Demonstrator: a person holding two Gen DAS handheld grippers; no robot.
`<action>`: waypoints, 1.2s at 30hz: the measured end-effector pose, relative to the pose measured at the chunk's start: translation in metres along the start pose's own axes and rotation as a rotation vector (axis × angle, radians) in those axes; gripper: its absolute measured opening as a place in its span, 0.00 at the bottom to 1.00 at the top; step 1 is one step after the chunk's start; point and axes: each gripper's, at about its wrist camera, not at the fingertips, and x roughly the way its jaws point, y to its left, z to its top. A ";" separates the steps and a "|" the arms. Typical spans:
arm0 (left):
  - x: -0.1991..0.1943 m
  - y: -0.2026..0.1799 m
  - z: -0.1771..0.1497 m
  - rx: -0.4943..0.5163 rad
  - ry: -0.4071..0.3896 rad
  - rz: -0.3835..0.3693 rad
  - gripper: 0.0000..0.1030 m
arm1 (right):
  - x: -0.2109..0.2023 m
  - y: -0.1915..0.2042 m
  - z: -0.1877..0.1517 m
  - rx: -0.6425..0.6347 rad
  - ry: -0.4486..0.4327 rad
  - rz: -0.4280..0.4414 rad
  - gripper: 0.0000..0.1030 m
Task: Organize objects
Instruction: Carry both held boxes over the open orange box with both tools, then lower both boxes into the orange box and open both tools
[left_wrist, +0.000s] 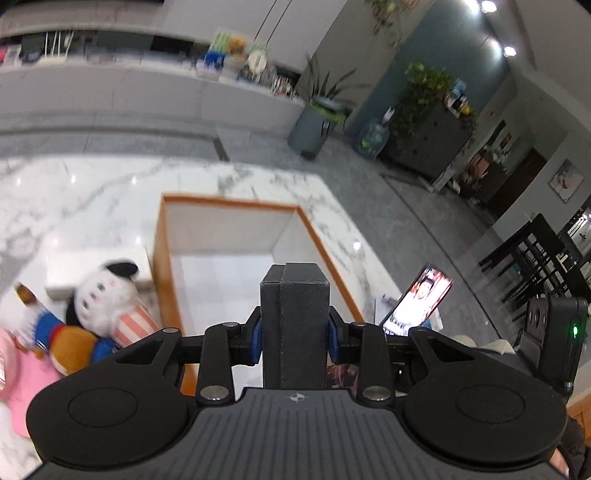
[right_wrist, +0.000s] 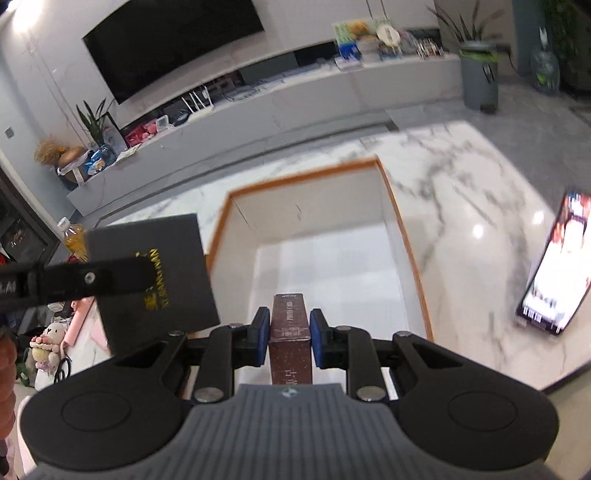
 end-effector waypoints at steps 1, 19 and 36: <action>0.006 0.001 -0.001 -0.007 0.019 0.000 0.37 | 0.003 -0.006 -0.003 0.011 0.011 0.009 0.24; 0.066 0.009 -0.020 0.055 0.201 0.197 0.37 | 0.073 -0.035 0.004 0.065 0.109 0.036 0.24; 0.105 -0.011 -0.030 0.337 0.526 0.294 0.37 | 0.099 -0.043 -0.014 0.073 0.391 0.083 0.28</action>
